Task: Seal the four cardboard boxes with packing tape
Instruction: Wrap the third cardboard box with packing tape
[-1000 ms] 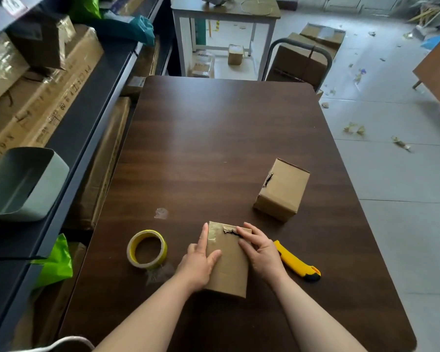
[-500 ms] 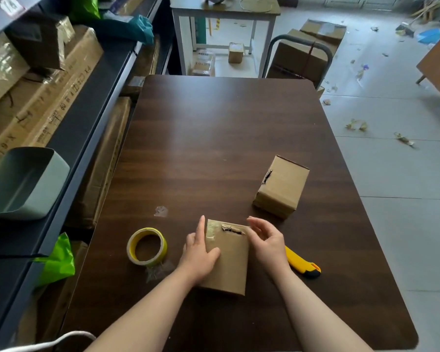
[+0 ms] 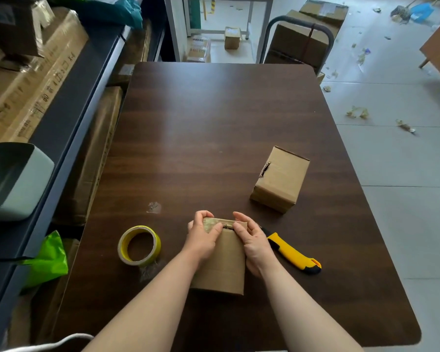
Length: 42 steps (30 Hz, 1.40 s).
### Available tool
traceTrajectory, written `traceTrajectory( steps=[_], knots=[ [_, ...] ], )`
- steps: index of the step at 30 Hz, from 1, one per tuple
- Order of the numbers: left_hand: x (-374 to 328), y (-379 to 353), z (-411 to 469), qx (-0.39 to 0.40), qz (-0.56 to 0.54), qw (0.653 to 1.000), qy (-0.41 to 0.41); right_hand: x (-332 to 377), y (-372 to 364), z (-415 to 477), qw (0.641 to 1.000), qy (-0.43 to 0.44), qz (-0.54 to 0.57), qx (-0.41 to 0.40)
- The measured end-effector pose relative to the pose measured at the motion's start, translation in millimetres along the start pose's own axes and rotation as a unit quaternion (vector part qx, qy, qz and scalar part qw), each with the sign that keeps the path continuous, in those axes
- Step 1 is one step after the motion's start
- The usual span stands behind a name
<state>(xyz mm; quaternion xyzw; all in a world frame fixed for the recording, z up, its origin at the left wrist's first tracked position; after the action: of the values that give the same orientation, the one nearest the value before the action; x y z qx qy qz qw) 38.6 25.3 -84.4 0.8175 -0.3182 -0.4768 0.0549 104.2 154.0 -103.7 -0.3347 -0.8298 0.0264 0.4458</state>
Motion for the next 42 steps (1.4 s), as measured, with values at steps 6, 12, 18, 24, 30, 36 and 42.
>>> traceTrajectory(
  steps=[6,12,18,24,30,36,42],
  knots=[
    [1.5,-0.6,-1.5,0.026,-0.075,0.996,0.043,1.3,-4.5,-3.5,0.999,-0.037,0.026,-0.017],
    [-1.1,-1.2,-1.8,-0.029,-0.044,0.999,0.007,-2.8,-0.9,4.7,0.996,-0.013,-0.082,-0.035],
    [0.8,-0.7,-3.7,-0.030,-0.045,0.999,0.003,-0.2,-3.6,1.3,0.998,-0.044,-0.041,0.018],
    [5.9,-0.6,-9.6,-0.025,-0.056,0.998,0.011,-2.4,-0.6,2.1,0.998,-0.069,0.002,0.011],
    [6.2,0.8,-10.7,-0.005,-0.043,0.999,0.021,2.5,-1.7,-1.2,0.996,-0.057,-0.062,0.020],
    [4.1,5.0,-6.5,-0.030,-0.057,0.997,0.045,5.5,-2.6,-1.9,0.996,-0.052,-0.074,0.005],
    [9.5,0.8,-7.1,-0.065,-0.017,0.997,0.038,-3.4,-7.6,-2.4,0.992,-0.038,-0.118,-0.002]
  ],
)
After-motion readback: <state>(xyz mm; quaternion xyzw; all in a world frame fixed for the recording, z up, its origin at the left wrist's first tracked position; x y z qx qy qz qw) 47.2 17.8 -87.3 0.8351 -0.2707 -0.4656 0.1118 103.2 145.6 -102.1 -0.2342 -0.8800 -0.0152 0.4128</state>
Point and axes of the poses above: each hand's wrist, its own z-axis towards the middle knuckle, its own y-axis out of the back of the hand, x = y × z, the point moved 5 cm from there along z, towards the middle knuckle, and after that the axes turned 1 degree about z, right-handed, at the moved point
